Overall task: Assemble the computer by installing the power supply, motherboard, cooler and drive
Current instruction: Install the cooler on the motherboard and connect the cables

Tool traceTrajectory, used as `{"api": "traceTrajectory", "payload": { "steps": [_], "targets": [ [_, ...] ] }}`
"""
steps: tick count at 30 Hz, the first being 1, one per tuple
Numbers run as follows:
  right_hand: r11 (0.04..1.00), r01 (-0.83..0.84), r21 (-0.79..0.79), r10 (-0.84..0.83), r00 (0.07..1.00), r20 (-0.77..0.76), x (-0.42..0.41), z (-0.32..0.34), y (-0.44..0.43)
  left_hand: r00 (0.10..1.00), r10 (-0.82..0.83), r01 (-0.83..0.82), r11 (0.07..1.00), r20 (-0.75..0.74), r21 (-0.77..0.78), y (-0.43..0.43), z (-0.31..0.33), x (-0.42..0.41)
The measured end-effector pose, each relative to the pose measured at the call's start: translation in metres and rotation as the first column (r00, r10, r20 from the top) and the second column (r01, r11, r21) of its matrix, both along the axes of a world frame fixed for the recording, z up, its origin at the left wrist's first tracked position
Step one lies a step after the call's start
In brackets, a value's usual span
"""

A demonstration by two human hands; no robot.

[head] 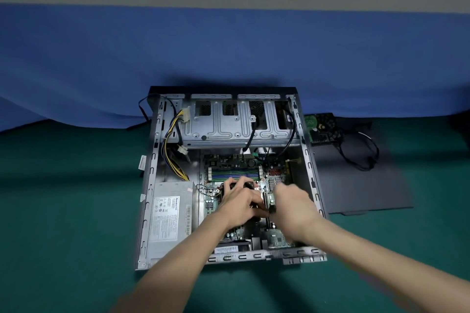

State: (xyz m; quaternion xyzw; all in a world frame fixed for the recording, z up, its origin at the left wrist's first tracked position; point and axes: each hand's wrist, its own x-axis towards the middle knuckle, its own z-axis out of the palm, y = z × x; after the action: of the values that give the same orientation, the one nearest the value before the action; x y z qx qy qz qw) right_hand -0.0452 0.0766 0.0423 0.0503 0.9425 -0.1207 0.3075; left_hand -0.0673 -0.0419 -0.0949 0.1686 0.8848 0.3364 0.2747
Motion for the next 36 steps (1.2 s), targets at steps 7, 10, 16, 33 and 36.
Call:
{"api": "traceTrajectory", "payload": {
  "steps": [7,10,16,33,36],
  "targets": [
    [0.958,0.215,-0.189,-0.150,0.939,0.308,-0.013,0.022,0.008,0.979,0.146,-0.156,0.986,0.144,0.063,0.000,0.004,0.004],
    [0.880,-0.458,0.126,0.452,0.889,0.076,-0.002,0.016,0.004,0.999,0.029,-0.028,1.000,0.025,-0.002,0.000,0.002,0.003],
    [0.669,0.711,-0.217,-0.623,0.695,0.359,-0.015,-0.001,0.018,1.000,-0.024,0.024,1.000,0.010,0.004,0.001,0.003,0.001],
    [0.632,0.382,-0.674,-0.498,0.867,0.024,0.016,-0.003,0.008,0.773,0.567,-0.624,0.759,0.285,0.184,-0.016,0.098,-0.014],
    [0.619,0.308,-0.723,-0.433,0.901,0.012,0.016,-0.009,-0.015,0.628,0.462,-0.680,0.717,0.626,0.154,-0.013,0.104,-0.005]
  ]
}}
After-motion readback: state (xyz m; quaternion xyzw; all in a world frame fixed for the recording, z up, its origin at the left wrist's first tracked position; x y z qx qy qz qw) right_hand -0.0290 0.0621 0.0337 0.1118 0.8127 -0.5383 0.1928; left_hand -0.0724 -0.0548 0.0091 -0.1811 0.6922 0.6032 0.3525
